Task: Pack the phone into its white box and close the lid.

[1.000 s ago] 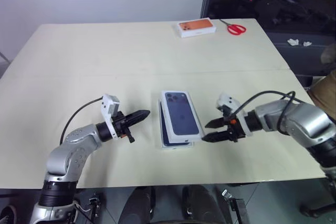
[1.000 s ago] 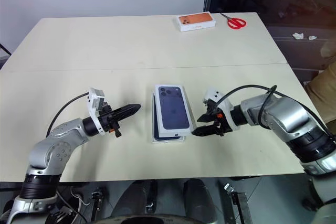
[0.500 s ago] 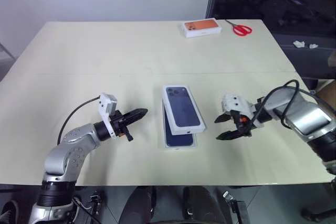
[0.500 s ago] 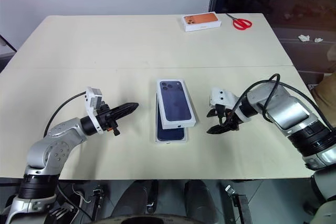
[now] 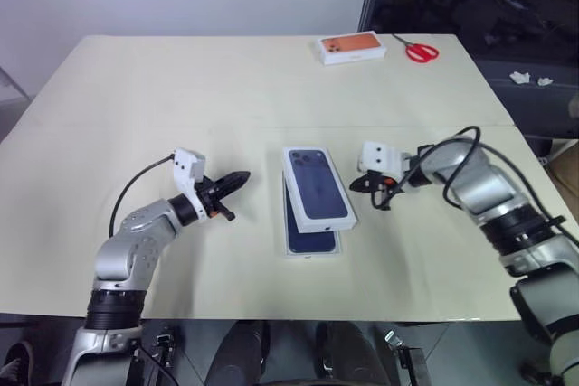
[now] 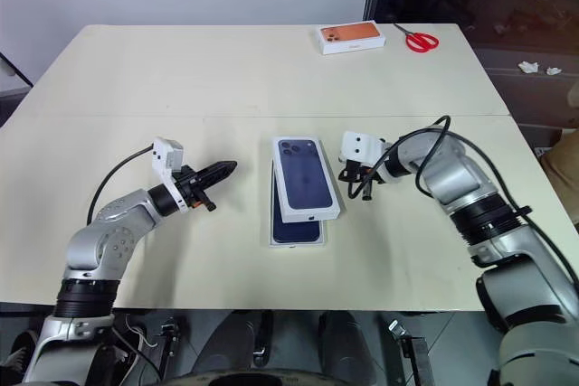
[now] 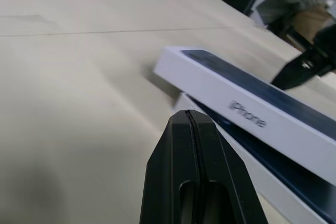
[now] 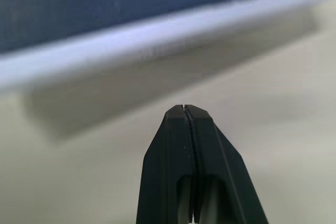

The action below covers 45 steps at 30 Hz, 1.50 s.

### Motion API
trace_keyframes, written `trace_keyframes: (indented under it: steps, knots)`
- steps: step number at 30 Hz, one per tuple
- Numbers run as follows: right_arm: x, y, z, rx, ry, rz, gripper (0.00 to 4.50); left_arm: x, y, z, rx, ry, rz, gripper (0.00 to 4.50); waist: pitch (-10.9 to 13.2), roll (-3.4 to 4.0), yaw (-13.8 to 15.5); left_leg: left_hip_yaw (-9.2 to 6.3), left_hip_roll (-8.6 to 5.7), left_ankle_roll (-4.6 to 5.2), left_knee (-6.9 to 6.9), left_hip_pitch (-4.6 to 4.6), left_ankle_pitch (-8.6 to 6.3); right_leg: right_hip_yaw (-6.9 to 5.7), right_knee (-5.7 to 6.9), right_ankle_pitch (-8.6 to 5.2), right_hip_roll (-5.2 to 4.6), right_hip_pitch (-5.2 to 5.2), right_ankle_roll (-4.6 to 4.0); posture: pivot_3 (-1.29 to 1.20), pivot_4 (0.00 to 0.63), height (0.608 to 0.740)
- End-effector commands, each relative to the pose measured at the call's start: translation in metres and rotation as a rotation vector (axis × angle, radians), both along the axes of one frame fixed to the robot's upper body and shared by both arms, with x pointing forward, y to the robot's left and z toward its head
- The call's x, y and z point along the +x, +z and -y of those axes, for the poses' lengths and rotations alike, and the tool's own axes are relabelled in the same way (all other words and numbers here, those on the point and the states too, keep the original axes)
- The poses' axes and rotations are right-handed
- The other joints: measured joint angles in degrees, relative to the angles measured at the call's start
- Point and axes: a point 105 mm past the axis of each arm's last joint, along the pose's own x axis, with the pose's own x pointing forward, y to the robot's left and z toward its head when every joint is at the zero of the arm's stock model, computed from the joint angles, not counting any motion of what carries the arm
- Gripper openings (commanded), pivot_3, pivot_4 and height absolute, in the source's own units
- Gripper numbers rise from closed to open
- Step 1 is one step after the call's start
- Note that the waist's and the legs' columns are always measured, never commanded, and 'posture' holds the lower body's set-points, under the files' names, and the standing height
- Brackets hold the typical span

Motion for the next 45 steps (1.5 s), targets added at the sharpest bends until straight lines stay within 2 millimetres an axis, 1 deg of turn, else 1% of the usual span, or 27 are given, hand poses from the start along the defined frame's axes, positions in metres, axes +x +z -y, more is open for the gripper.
trace_keyframes:
  steps: [1, 3, 5, 8, 12, 15, 19, 26, 31, 35, 38, 41, 45]
  knots:
    - [-0.002, -0.003, -0.021, 0.046, -0.001, 0.091, 0.05, 0.008, 0.0, 0.013, -0.036, -0.011, -0.008, 0.0, 0.0, 0.0, 0.0, 0.0, -0.04, 0.0, 0.01, 0.0, 0.0, 0.01, 0.0, 0.0, -0.03, 0.01, 0.0, 0.0, 0.15, 0.74]
    - [-0.005, -0.003, -0.027, 0.067, -0.003, 0.101, 0.05, 0.009, -0.001, 0.021, -0.047, -0.026, -0.016, 0.0, 0.0, -0.01, -0.1, 0.0, -0.06, 0.0, 0.04, 0.0, 0.0, 0.01, 0.01, 0.01, -0.04, 0.03, 0.01, 0.0, 0.15, 0.74]
    - [-0.003, 0.002, -0.026, 0.068, -0.018, 0.107, 0.05, 0.009, -0.002, 0.028, -0.041, -0.047, -0.011, 0.0, 0.0, 0.0, -0.3, -0.01, -0.07, 0.0, 0.04, 0.0, 0.0, 0.01, 0.05, 0.03, -0.03, 0.01, 0.05, 0.0, 0.15, 0.74]
    - [-0.006, 0.005, -0.025, 0.053, 0.003, 0.103, 0.05, 0.01, -0.003, 0.036, -0.047, -0.063, -0.02, 0.0, 0.0, 0.0, -0.4, -0.02, -0.06, -0.01, 0.03, 0.03, 0.01, 0.01, 0.14, 0.03, -0.01, -0.02, 0.05, 0.0, 0.15, 0.74]
    - [-0.021, 0.008, -0.035, 0.072, 0.068, 0.071, 0.05, 0.008, -0.006, 0.045, -0.041, -0.093, -0.024, 0.0, 0.0, 0.0, -0.4, -0.02, -0.06, -0.01, 0.03, 0.03, 0.01, 0.02, 0.16, 0.03, 0.0, -0.03, 0.05, 0.0, 0.15, 0.74]
    - [-0.032, 0.005, -0.037, 0.065, 0.104, 0.034, 0.05, 0.007, -0.008, 0.049, -0.045, -0.108, -0.039, 0.0, 0.0, 0.0, -0.4, -0.02, -0.06, -0.01, 0.04, 0.03, 0.01, 0.02, 0.16, 0.03, 0.0, -0.03, 0.05, 0.0, 0.15, 0.74]
    - [-0.039, 0.004, -0.038, 0.06, 0.114, 0.018, 0.05, 0.003, -0.011, 0.053, -0.045, -0.129, -0.056, 0.0, 0.0, 0.0, -0.4, -0.02, -0.06, 0.0, 0.04, 0.03, 0.01, 0.02, 0.16, 0.03, 0.0, -0.02, 0.05, 0.0, 0.15, 0.74]
    - [-0.041, -0.002, -0.032, 0.017, 0.117, 0.026, 0.05, -0.005, -0.015, 0.054, -0.039, -0.153, -0.08, 0.0, 0.0, -0.01, -0.2, -0.02, -0.07, 0.0, 0.05, 0.03, 0.01, 0.02, 0.16, 0.03, 0.0, -0.01, 0.05, 0.0, 0.15, 0.74]
    - [-0.048, 0.002, -0.032, 0.012, 0.148, 0.014, 0.05, -0.017, -0.012, 0.055, -0.054, -0.179, -0.103, 0.0, 0.0, -0.01, -0.2, -0.02, -0.07, 0.0, 0.06, 0.03, 0.01, 0.02, 0.16, 0.03, -0.01, 0.0, 0.05, 0.0, 0.15, 0.74]
    - [-0.056, 0.0, -0.029, -0.005, 0.173, -0.012, 0.05, -0.026, -0.019, 0.05, -0.032, -0.185, -0.13, 0.0, 0.0, -0.01, -0.2, -0.02, -0.07, 0.0, 0.06, 0.03, 0.0, 0.02, 0.16, 0.03, -0.02, 0.0, 0.05, 0.0, 0.15, 0.74]
    - [-0.063, -0.002, -0.028, -0.016, 0.197, -0.036, 0.05, -0.032, -0.02, 0.047, -0.035, -0.187, -0.141, 0.0, 0.0, -0.01, -0.2, -0.03, -0.07, 0.0, 0.06, 0.03, 0.0, 0.02, 0.16, 0.03, -0.02, 0.0, 0.05, 0.0, 0.15, 0.74]
    - [-0.066, 0.0, -0.03, -0.022, 0.228, -0.008, 0.05, -0.038, -0.019, 0.044, -0.038, -0.199, -0.147, 0.0, 0.0, -0.01, -0.2, -0.03, -0.06, 0.0, 0.05, 0.03, 0.0, 0.02, 0.16, 0.02, -0.02, -0.01, 0.04, 0.0, 0.15, 0.74]
    - [-0.067, -0.001, -0.03, -0.018, 0.234, -0.011, 0.05, -0.038, -0.019, 0.039, -0.031, -0.184, -0.148, 0.0, 0.0, 0.0, -0.2, -0.03, -0.05, 0.0, 0.05, 0.03, 0.0, 0.03, 0.16, 0.02, -0.01, -0.01, 0.04, 0.0, 0.15, 0.74]
